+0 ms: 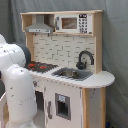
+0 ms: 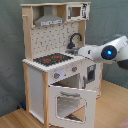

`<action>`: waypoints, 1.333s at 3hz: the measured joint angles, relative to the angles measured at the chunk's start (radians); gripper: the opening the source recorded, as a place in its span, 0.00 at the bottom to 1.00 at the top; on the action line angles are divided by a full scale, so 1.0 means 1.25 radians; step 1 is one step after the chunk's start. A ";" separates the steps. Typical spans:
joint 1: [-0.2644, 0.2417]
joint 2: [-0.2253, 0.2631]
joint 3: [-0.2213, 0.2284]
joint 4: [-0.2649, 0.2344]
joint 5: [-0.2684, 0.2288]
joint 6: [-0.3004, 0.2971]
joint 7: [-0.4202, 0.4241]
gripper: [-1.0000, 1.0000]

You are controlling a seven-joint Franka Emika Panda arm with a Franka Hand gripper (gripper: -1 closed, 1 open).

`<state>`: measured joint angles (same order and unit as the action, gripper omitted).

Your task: Play with the kitchen

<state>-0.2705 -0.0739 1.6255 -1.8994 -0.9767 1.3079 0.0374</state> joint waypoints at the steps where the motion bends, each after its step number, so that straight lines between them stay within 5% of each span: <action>1: 0.000 -0.028 0.040 -0.001 -0.071 -0.054 -0.020 1.00; 4: -0.002 -0.142 0.084 -0.031 -0.274 -0.081 -0.104 1.00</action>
<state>-0.2726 -0.2519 1.7311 -1.9384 -1.3188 1.2071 -0.0927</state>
